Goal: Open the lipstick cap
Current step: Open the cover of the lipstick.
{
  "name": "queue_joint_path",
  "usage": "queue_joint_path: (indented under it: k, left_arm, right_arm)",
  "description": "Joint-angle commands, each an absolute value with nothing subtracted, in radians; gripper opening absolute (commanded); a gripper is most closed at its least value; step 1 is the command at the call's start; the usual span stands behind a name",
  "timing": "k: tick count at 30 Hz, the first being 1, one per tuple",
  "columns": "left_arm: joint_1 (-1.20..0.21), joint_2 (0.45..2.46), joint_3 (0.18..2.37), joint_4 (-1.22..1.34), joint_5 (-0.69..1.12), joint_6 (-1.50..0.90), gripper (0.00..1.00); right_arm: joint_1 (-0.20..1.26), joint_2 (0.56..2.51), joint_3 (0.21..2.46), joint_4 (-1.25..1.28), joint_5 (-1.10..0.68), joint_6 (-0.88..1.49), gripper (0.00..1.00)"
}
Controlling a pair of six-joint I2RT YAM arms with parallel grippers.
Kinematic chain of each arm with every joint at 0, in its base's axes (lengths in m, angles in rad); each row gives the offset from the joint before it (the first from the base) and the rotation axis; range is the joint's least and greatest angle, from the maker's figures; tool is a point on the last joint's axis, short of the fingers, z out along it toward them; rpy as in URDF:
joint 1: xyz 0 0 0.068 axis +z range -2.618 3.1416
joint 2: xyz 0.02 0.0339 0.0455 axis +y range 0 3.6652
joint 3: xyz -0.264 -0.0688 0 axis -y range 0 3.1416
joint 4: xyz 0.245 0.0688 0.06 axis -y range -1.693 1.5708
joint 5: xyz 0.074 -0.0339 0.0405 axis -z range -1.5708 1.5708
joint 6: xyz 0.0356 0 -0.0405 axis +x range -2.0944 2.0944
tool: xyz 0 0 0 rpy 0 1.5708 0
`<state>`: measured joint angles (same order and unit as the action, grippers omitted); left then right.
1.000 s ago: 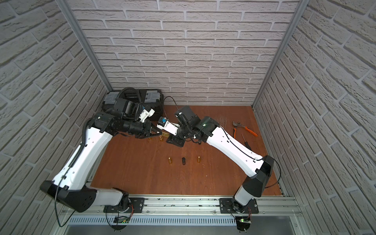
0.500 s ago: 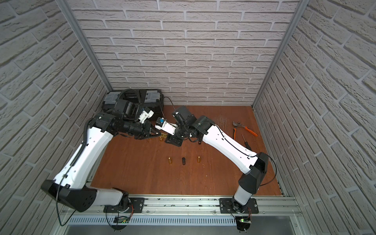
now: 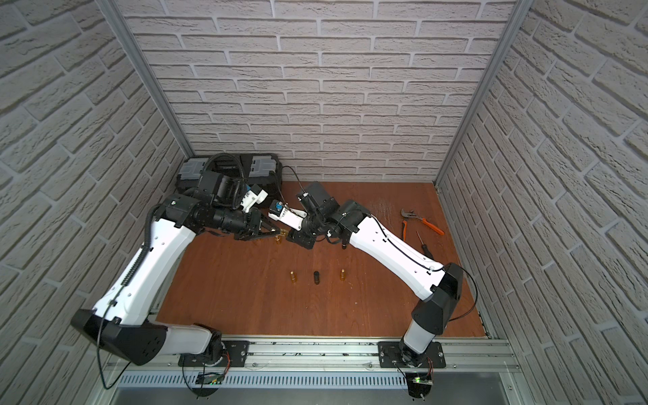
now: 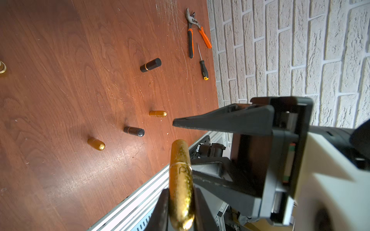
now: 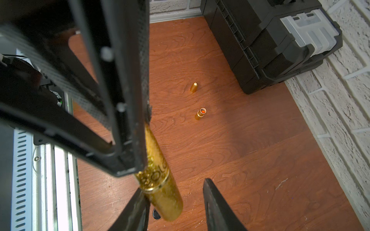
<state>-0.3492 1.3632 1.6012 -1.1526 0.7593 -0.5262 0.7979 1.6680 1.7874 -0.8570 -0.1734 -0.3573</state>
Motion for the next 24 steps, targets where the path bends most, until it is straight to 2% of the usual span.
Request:
queue_joint_path:
  k: [1, 4, 10, 14, 24]
  left_arm:
    - [-0.353, 1.348, 1.591, -1.138, 0.792, -0.515, 0.11]
    - [-0.355, 1.347, 1.589, -1.133, 0.799, -0.517, 0.11]
    - [-0.327, 1.357, 1.589, -1.117, 0.811, -0.522, 0.09]
    - [-0.305, 1.366, 1.586, -1.087, 0.838, -0.535, 0.07]
    - [-0.238, 1.379, 1.573, -1.006, 0.913, -0.556, 0.02]
  right_arm:
    - [0.802, 1.657, 1.811, -0.824, -0.188, -0.375, 0.43]
    - [0.804, 1.667, 1.812, -0.825, -0.215, -0.372, 0.40]
    - [0.806, 1.644, 1.796, -0.826, -0.238, -0.359, 0.20]
    - [0.807, 1.615, 1.770, -0.825, -0.229, -0.352, 0.12]
    - [0.812, 1.533, 1.673, -0.814, -0.116, -0.331, 0.06]
